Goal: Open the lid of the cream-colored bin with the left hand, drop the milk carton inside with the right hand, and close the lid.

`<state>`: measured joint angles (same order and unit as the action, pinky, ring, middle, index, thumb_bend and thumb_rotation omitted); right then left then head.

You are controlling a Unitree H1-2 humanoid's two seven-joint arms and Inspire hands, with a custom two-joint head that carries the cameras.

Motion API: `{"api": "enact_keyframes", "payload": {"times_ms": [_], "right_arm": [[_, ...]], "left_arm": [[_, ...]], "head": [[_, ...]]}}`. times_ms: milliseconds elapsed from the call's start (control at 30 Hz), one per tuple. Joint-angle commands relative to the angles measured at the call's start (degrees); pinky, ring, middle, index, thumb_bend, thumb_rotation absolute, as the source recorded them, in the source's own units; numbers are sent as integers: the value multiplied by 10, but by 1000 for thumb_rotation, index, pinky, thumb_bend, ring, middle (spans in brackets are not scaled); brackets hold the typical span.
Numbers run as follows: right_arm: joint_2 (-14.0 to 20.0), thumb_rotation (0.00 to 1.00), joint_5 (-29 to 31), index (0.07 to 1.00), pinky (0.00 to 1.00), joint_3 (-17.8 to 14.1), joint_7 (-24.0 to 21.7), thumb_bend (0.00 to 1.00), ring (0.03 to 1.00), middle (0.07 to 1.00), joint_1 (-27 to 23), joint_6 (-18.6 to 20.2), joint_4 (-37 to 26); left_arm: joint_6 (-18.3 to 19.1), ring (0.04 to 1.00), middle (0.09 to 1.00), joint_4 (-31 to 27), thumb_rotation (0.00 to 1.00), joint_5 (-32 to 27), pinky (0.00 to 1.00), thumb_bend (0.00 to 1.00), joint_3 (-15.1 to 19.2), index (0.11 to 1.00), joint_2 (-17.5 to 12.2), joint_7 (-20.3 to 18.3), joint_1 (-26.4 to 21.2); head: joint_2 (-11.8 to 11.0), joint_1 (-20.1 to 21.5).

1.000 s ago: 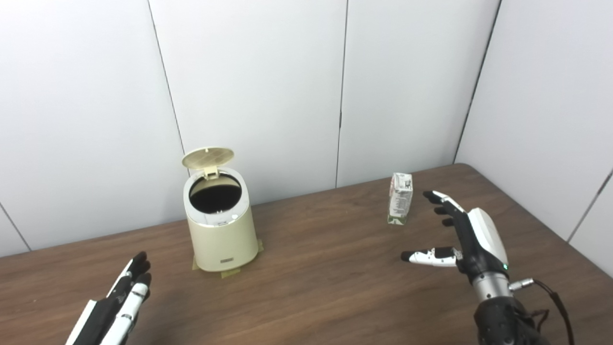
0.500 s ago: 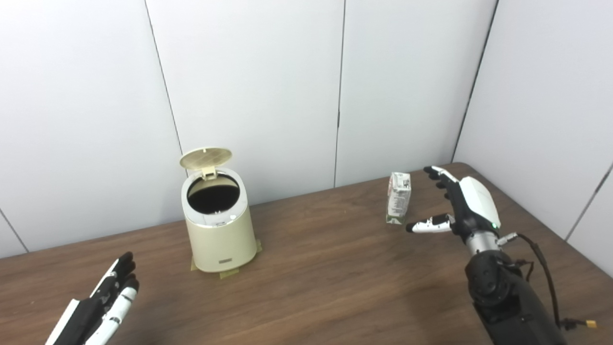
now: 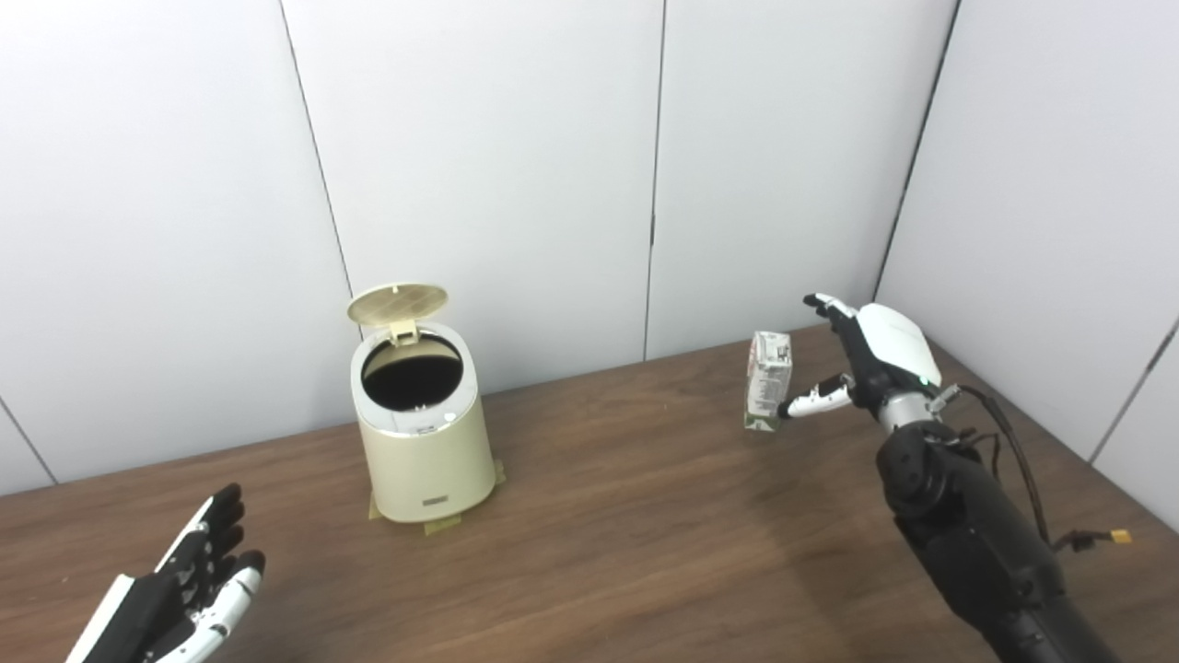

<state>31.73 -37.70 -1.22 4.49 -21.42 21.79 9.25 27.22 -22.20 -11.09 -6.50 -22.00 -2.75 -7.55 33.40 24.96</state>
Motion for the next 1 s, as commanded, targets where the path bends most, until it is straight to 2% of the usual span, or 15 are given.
{"api": "enact_keyframes", "payload": {"times_ms": [0, 133, 200, 300, 467, 733, 867, 900, 967], "right_arm": [[25, 149, -18, 880, 713, 5, 8, 887, 826, 870, -34, -3, -5], [21, 143, -21, 867, 709, 18, 8, 895, 830, 872, -52, 0, 17], [19, 137, -19, 864, 716, 23, 9, 897, 833, 874, -60, -4, 27], [16, 145, -22, 856, 755, 35, 4, 904, 857, 884, -69, 1, 31], [17, 134, -23, 850, 739, 51, 0, 903, 842, 868, -82, 5, 47], [15, 139, -11, 840, 787, 51, -14, 896, 863, 878, -96, 13, 56], [17, 135, -11, 835, 747, 54, -18, 894, 857, 868, -99, 12, 58], [17, 129, -11, 825, 694, 54, -18, 895, 830, 842, -99, 12, 58], [17, 126, -10, 821, 688, 53, -19, 895, 823, 834, -99, 12, 57]], "left_arm": [[-3, 1000, 1000, -23, 210, -14, 1000, 109, -7, 1000, -16, 15, -23], [-3, 1000, 1000, -24, 29, -26, 1000, 101, -30, 1000, -33, 33, -30], [-3, 1000, 1000, -23, 9, -30, 1000, 98, -40, 1000, -41, 43, -34], [-3, 1000, 1000, -23, 0, -35, 1000, 103, -54, 1000, -52, 53, -37], [-3, 1000, 1000, -23, 0, -42, 1000, 109, -71, 1000, -65, 69, -40], [-3, 1000, 1000, -24, 0, -46, 1000, 111, -86, 1000, -76, 80, -42], [-3, 1000, 1000, -25, 0, -41, 1000, 115, -93, 1000, -79, 87, -42], [-3, 1000, 1000, -25, 0, -42, 1000, 116, -93, 1000, -79, 88, -42], [-3, 1000, 1000, -24, 0, -40, 1000, 116, -94, 1000, -79, 87, -41]], "head": [[1, -1], [1, -2], [1, -2], [1, -2], [1, -5], [4, -6], [5, -7], [6, -6], [6, -7]]}}
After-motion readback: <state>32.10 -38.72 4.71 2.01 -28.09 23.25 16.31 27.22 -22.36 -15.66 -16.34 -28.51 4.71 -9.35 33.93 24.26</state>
